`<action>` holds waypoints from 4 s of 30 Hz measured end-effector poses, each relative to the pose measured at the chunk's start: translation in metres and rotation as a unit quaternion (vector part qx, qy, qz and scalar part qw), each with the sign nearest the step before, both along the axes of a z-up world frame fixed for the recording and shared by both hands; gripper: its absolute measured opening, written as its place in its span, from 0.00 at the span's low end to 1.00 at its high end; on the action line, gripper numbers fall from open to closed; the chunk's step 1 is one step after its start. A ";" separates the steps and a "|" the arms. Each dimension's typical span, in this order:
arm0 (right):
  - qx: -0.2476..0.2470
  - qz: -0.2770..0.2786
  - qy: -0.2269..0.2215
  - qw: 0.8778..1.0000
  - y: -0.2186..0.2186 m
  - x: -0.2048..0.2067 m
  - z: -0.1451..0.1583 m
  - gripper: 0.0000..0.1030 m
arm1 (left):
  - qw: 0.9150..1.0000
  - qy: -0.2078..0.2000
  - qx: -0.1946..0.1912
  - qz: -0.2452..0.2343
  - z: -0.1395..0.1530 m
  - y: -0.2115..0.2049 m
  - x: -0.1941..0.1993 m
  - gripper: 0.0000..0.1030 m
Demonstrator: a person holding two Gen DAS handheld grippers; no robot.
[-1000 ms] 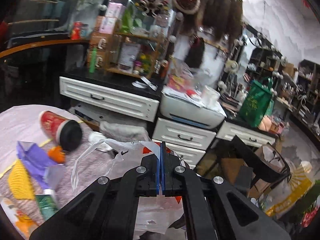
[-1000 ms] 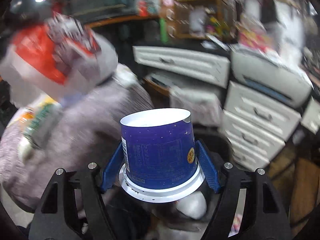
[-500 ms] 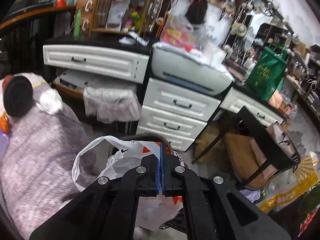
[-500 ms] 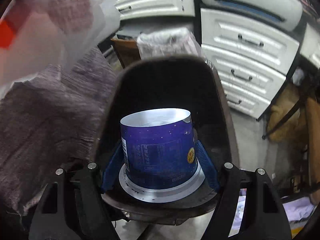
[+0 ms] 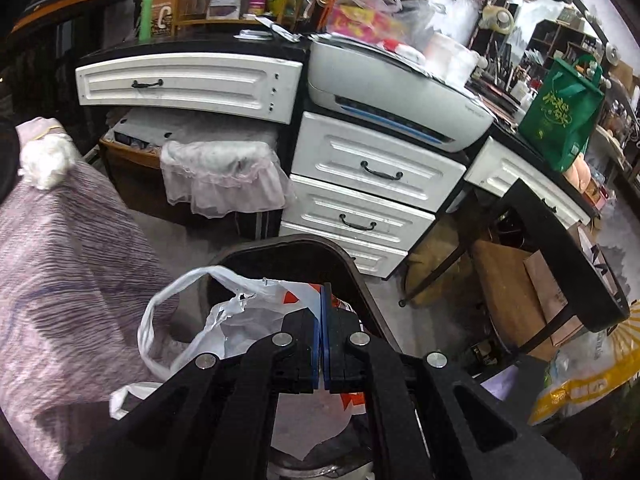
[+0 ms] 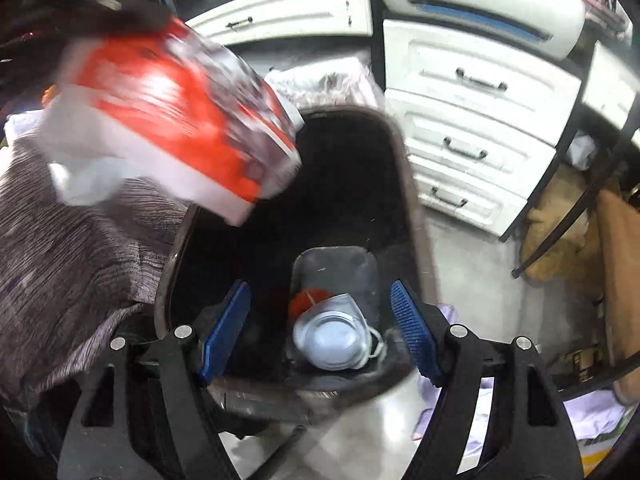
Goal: Collect trash
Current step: 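Carry bag and cup to the black bin and release both inside, then move both tools back over the table toward the bottle and carton, then grasp the green drink carton with the right tool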
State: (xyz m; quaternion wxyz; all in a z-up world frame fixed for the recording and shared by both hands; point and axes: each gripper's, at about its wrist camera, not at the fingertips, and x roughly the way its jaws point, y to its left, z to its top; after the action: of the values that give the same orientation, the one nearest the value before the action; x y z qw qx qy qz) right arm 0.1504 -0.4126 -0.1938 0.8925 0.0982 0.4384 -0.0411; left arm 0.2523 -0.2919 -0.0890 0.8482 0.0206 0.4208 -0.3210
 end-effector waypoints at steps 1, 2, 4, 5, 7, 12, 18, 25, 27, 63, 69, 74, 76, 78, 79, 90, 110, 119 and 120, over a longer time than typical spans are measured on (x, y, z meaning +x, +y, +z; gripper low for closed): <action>-0.005 -0.002 -0.004 1.000 -0.002 -0.007 0.004 0.71 | 1.000 0.002 0.002 -0.005 -0.004 -0.005 -0.001 0.01; -0.014 -0.007 -0.007 1.000 -0.004 -0.016 0.009 0.71 | 1.000 0.003 0.005 -0.008 -0.008 -0.009 -0.001 0.01; -0.021 -0.014 -0.012 1.000 -0.009 -0.031 0.015 0.71 | 1.000 0.010 0.017 -0.015 -0.021 -0.020 -0.003 0.01; -0.023 -0.019 -0.015 0.999 -0.012 -0.039 0.017 0.71 | 1.000 0.013 0.021 -0.018 -0.025 -0.023 -0.003 0.01; -0.022 -0.029 -0.019 0.999 -0.021 -0.051 0.021 0.71 | 0.999 0.022 0.030 -0.025 -0.038 -0.032 -0.005 0.01; -0.023 -0.060 -0.025 0.998 -0.040 -0.073 0.025 0.71 | 0.997 0.031 0.056 -0.034 -0.062 -0.046 -0.008 0.02; -0.010 -0.091 -0.028 0.995 -0.053 -0.081 0.024 0.71 | 0.995 0.049 0.081 -0.036 -0.072 -0.046 -0.012 0.12; -0.009 -0.118 -0.041 0.992 -0.059 -0.085 0.033 0.71 | 0.999 0.019 0.028 -0.035 -0.039 -0.025 -0.034 0.63; -0.009 -0.118 -0.045 0.992 -0.057 -0.086 0.038 0.71 | 0.999 0.000 0.010 -0.035 -0.021 -0.016 -0.044 0.71; 0.016 0.250 -0.139 0.958 0.232 -0.033 0.153 0.71 | 0.971 -0.129 -0.009 0.199 0.095 0.307 -0.127 0.95; 0.023 0.269 -0.125 0.955 0.268 -0.014 0.161 0.71 | 0.948 -0.120 0.056 0.290 0.080 0.364 -0.127 0.95; 0.046 0.269 -0.094 0.958 0.299 0.017 0.168 0.71 | 0.932 -0.099 0.069 0.341 0.070 0.397 -0.124 0.95; 0.051 0.267 -0.086 0.958 0.310 0.026 0.172 0.71 | 0.930 -0.093 0.063 0.350 0.069 0.408 -0.124 0.95; 0.049 0.267 -0.078 0.959 0.325 0.036 0.175 0.71 | 0.925 -0.093 0.068 0.361 0.069 0.413 -0.123 0.95; 0.044 0.265 -0.072 0.961 0.332 0.043 0.175 0.71 | 0.923 -0.091 0.075 0.366 0.069 0.415 -0.122 0.95; 0.003 0.229 0.022 0.973 0.379 0.094 0.146 0.71 | 0.924 -0.075 0.070 0.369 0.069 0.429 -0.118 0.95; -0.039 0.246 -0.045 0.967 0.365 0.076 0.152 0.48 | 0.927 0.052 -0.049 0.368 0.069 0.432 -0.049 0.94; -0.069 0.251 -0.108 0.959 0.344 0.050 0.165 0.48 | 0.922 0.130 -0.014 0.365 0.046 0.414 -0.005 0.93; -0.070 0.252 -0.112 0.959 0.340 0.048 0.166 0.48 | 0.921 0.134 -0.013 0.364 0.045 0.414 -0.002 0.93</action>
State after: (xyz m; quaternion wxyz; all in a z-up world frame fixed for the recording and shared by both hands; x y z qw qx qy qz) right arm 0.1979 -0.0722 -0.0275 0.9219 -0.0742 0.3424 0.1655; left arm 0.2502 0.1223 -0.0444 0.8424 -0.1887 0.5047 0.0050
